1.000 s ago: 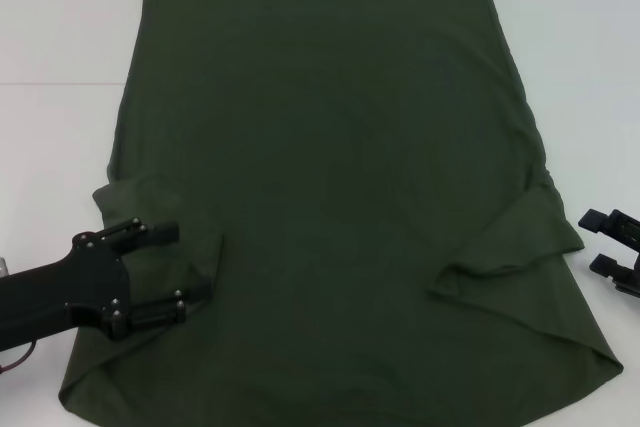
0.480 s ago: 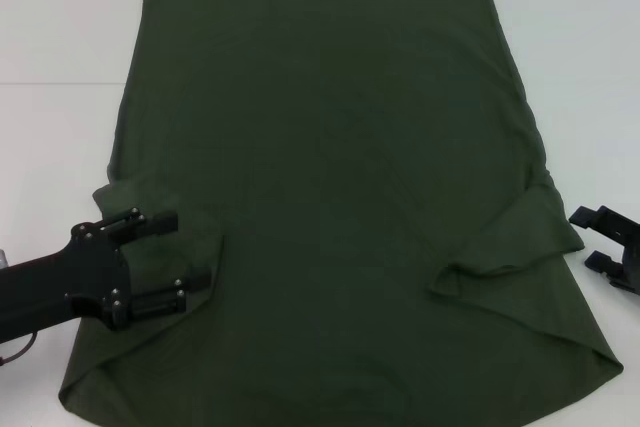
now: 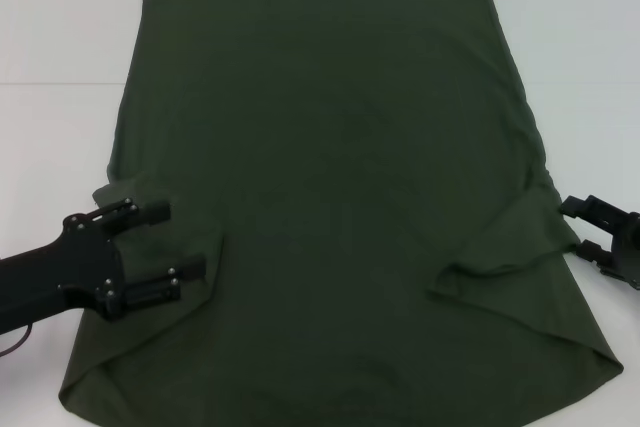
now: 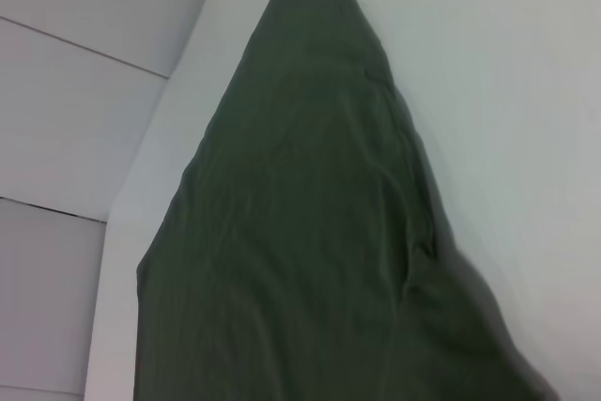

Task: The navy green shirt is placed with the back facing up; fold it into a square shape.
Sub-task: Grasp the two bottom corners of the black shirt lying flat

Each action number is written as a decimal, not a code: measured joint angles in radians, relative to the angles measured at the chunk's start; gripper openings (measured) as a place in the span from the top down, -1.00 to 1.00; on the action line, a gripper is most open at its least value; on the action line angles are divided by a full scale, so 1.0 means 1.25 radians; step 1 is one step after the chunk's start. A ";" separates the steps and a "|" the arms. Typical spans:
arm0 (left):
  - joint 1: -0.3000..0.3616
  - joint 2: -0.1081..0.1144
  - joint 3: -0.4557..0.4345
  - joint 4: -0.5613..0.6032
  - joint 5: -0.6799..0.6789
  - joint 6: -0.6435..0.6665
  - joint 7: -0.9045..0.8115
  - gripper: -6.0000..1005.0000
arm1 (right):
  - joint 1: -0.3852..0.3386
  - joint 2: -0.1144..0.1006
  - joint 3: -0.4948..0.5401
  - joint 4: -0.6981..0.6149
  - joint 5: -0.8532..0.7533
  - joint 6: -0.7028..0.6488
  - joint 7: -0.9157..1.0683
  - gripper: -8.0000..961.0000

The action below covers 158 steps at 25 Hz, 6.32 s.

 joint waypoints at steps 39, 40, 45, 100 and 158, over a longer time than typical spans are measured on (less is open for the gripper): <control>0.003 0.000 -0.031 -0.010 -0.021 -0.005 0.000 -0.66 | 0.029 0.014 -0.017 0.001 0.000 0.025 -0.011 -0.93; 0.003 0.000 -0.031 -0.010 -0.021 -0.005 0.000 -0.66 | 0.033 0.015 -0.018 0.001 0.000 0.026 -0.011 -0.93; 0.004 0.000 -0.031 -0.010 -0.021 -0.005 0.000 -0.66 | 0.050 0.019 -0.018 0.001 0.003 0.025 -0.020 -0.92; 0.018 -0.001 -0.063 -0.032 -0.054 0.014 -0.017 -0.66 | -0.104 0.031 -0.012 -0.003 0.180 -0.160 -0.229 -0.92; -0.096 0.154 -0.013 -0.053 0.492 -0.053 -1.140 -0.65 | -0.021 0.004 -0.097 -0.136 -0.201 -0.583 -0.782 -0.92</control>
